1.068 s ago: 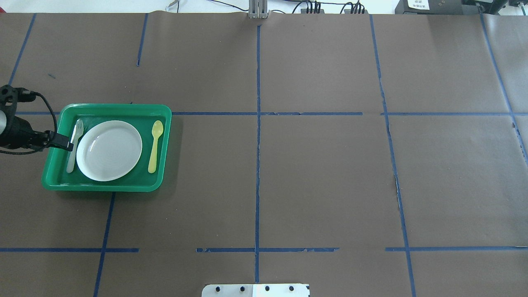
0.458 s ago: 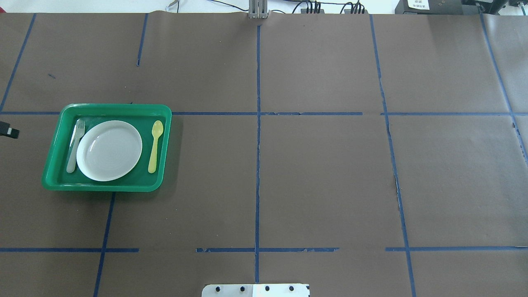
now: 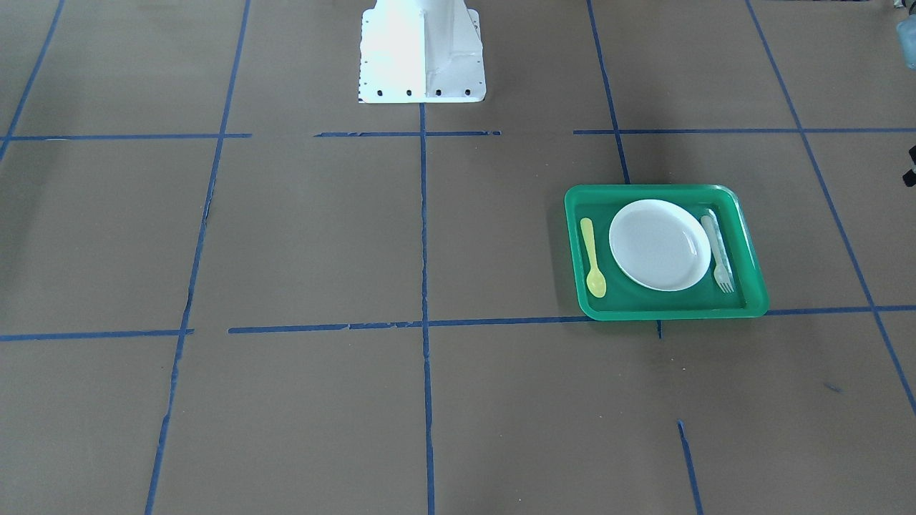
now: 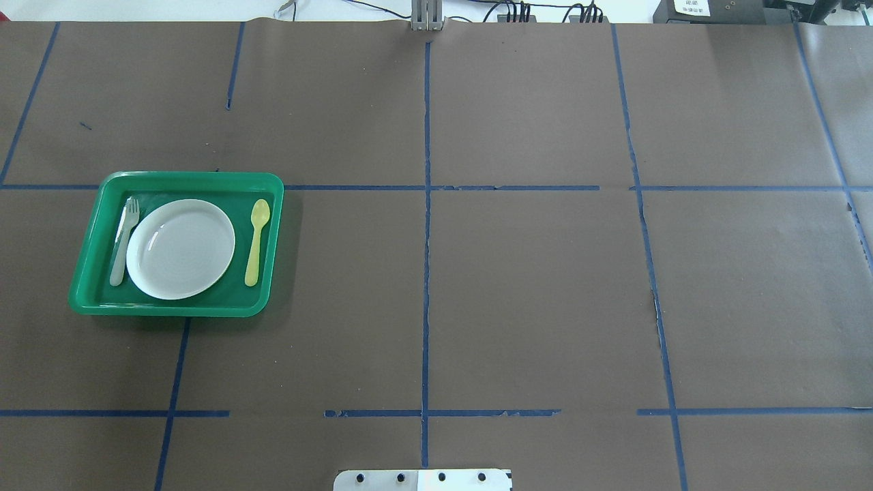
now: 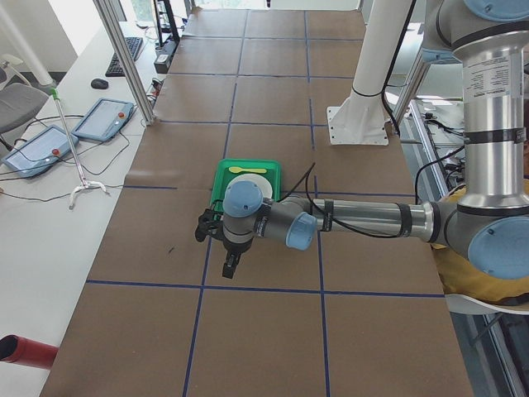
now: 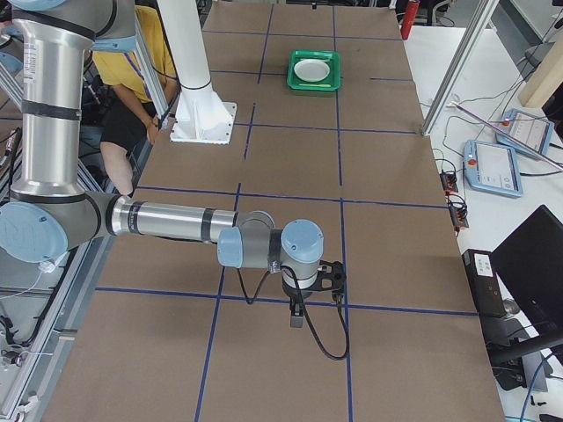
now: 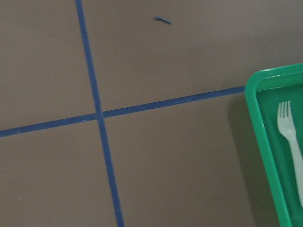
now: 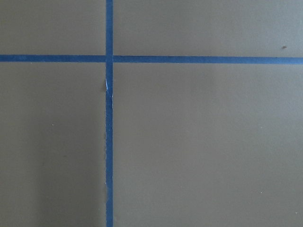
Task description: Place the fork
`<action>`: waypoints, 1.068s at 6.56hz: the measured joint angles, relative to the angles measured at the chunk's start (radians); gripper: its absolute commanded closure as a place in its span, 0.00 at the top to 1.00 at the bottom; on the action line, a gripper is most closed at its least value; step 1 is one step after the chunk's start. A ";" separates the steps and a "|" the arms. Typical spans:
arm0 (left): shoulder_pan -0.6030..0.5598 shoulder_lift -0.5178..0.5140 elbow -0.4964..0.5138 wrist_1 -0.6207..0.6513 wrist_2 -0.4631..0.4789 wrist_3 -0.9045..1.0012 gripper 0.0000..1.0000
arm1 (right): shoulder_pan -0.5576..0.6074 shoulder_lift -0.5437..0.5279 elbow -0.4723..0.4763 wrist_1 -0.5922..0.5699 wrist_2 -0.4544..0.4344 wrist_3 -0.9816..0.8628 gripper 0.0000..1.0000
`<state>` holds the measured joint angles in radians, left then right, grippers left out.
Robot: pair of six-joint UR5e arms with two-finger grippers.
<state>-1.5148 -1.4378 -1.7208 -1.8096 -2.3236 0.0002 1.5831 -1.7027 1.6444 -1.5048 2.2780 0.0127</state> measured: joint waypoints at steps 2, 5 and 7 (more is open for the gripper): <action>-0.060 0.007 0.000 0.121 -0.001 0.100 1.00 | 0.000 0.000 0.000 0.000 -0.001 0.000 1.00; -0.069 0.010 0.003 0.141 -0.004 0.112 1.00 | 0.000 0.000 0.000 0.001 -0.001 0.001 1.00; -0.070 0.001 0.000 0.139 -0.009 0.113 1.00 | 0.000 0.000 0.000 0.000 -0.001 0.001 1.00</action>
<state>-1.5845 -1.4369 -1.7206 -1.6703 -2.3322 0.1131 1.5831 -1.7027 1.6445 -1.5044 2.2767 0.0138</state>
